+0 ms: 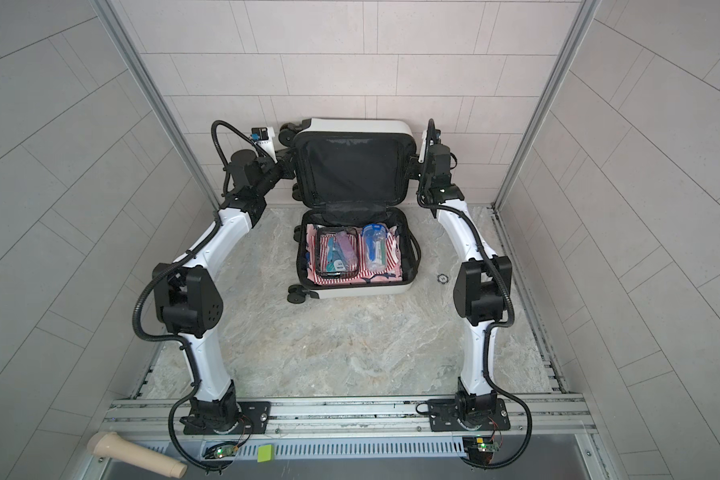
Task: Pack the luggage
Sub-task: 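Move both grippers to the suitcase lid edge and grasp it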
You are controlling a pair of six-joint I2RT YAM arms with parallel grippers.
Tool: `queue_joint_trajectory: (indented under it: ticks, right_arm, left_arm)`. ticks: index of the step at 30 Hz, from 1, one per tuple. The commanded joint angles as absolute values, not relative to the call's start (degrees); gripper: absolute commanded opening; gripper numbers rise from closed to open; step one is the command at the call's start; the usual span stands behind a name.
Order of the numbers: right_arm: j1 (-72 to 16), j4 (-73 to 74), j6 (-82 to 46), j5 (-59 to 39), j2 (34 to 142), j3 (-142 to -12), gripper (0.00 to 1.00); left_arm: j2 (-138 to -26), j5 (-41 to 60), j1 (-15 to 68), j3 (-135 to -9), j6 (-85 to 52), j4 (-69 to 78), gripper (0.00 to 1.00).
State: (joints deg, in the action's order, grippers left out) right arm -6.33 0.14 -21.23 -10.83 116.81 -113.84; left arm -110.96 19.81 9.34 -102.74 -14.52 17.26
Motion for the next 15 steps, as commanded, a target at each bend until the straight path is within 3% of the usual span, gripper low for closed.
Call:
queue_joint_trajectory:
  ticks: [1,9,13,15]
  right_arm:
    - [-8.6,4.07,-22.84,-15.12,111.53,-107.96,0.0]
    - [-9.1,8.99,-23.62,-14.16,103.19,-92.94,0.02]
    - [-9.19,10.71,-24.25,-13.3,99.45,-86.64,0.1]
    - [-9.15,11.22,-24.77,-12.58,97.47,-83.74,0.21]
  left_arm:
    - [-103.08,27.43,14.51,-98.46,-18.77,21.87,0.0]
    - [-93.24,23.56,18.9,-85.8,-13.39,21.08,0.0]
    - [-88.86,21.05,20.92,-80.0,-11.7,20.85,0.0]
    - [-86.73,19.73,21.58,-76.69,-11.64,22.15,0.0]
